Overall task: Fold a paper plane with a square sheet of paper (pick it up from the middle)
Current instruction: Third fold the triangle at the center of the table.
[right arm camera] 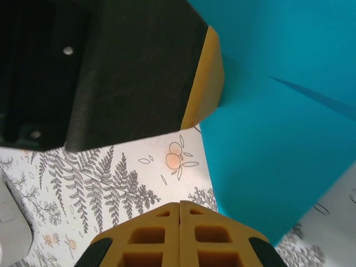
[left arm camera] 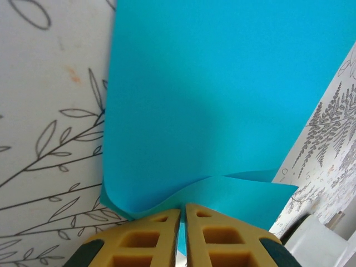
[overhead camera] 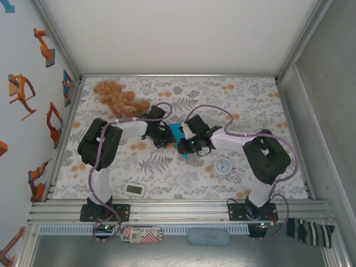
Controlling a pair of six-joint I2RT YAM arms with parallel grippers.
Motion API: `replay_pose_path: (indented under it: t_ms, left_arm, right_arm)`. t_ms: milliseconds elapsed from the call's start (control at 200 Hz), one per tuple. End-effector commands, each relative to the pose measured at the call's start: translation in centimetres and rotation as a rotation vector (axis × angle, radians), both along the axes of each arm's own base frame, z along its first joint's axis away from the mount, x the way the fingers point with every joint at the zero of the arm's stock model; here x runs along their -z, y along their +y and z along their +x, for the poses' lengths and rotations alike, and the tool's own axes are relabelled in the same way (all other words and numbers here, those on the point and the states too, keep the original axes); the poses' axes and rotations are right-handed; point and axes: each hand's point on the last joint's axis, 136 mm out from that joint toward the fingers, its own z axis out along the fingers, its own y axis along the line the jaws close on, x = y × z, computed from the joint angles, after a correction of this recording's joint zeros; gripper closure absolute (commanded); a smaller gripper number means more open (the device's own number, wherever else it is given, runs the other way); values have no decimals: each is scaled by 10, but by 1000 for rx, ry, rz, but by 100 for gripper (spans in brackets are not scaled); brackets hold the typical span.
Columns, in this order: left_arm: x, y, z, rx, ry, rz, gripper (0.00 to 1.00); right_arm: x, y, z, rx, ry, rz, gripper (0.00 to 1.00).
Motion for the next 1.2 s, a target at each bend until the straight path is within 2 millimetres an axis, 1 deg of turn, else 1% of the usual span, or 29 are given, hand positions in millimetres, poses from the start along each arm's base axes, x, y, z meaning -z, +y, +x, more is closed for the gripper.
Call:
replay_pose_path:
  t_ms: [0, 105, 260, 496, 796, 951, 1027, 1197]
  left_arm:
    - [61, 44, -26, -13, 108, 234, 86]
    - [63, 45, -27, -10, 109, 242, 86]
    - [65, 48, -29, 12, 111, 258, 86]
    - [72, 56, -31, 53, 117, 281, 86]
    - [74, 55, -30, 55, 120, 279, 86]
    - [76, 57, -30, 55, 127, 287, 86]
    - [77, 57, -30, 55, 127, 288, 86]
    - [79, 56, -30, 55, 132, 289, 86]
  right_arm:
    - [-3, 13, 2, -15, 21, 38, 100]
    - [6, 10, 1, -12, 32, 12, 100]
    - [19, -1, 1, -11, 26, -32, 100]
    - [22, -12, -4, -32, 32, -38, 100]
    - [36, -28, -12, -21, 60, -68, 100]
    - [43, -36, -19, -26, 78, -80, 100]
    - [45, -40, -26, -36, 89, -80, 100]
    - [41, -46, -41, -66, 97, -70, 100]
